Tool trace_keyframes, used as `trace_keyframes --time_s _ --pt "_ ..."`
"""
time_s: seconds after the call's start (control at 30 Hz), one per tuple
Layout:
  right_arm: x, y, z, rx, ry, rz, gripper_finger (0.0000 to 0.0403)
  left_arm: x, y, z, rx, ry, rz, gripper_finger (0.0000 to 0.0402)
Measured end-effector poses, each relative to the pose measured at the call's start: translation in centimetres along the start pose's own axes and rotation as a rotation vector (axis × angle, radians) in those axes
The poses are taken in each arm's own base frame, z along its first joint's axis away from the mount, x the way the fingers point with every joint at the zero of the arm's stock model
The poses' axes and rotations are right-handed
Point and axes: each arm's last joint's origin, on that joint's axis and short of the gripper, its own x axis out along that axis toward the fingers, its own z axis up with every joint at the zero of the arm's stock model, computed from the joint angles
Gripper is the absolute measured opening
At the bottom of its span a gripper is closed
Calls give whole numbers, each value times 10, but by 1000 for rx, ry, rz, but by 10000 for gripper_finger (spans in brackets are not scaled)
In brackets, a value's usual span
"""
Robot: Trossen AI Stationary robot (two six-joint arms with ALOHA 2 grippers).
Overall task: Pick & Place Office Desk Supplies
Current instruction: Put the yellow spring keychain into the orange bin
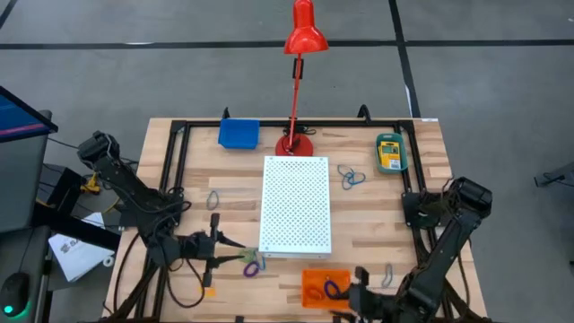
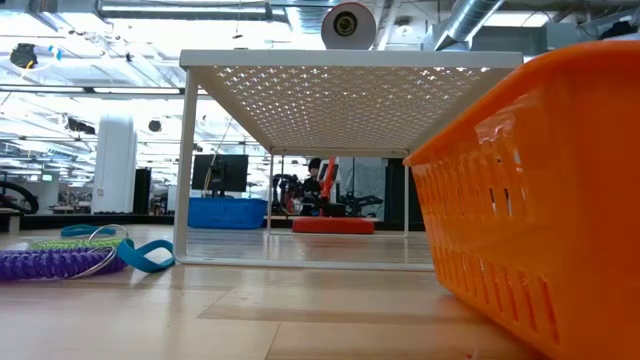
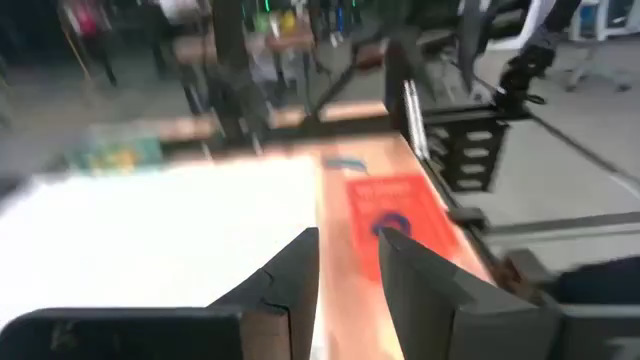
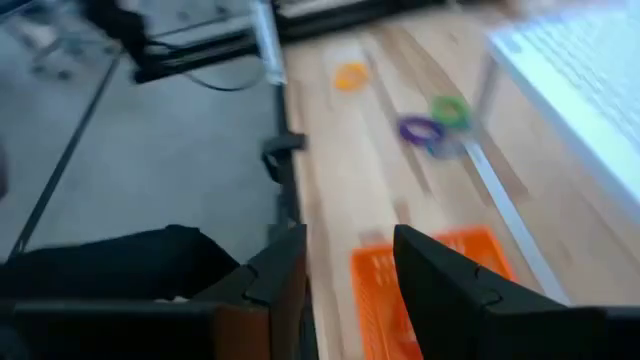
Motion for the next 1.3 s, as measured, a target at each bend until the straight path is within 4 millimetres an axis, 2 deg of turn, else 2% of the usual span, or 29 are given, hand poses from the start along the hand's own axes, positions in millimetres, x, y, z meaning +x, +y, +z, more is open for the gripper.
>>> trace_keyframes --time_s 0.1,0.27,0.5,0.63,0.77,0.87,1.0,1.3 --pt "-1 4 3 -81 -24 33 147 -6 10 -7 -134 107 -21 102" --pt "1 -3 -3 -207 18 -15 147 -12 16 -27 -261 342 -48 102" --pt "-1 -17 -11 -339 82 -129 147 -15 9 -52 -411 694 -152 102" --pt "-1 -20 -12 -366 80 -161 147 -17 6 -64 -518 900 -156 102" --pt "-2 -22 -13 -375 91 -172 147 -23 -5 -72 -618 1056 -190 102" --pt "-5 -27 -14 -377 115 -202 147 -30 -14 -76 -622 1103 -201 102" --pt "-16 -32 -12 -357 120 -218 147 -36 -26 -80 -568 1025 -212 102" --pt "-51 -34 10 -278 10 -165 154 -28 -53 -90 -460 1028 -217 98"
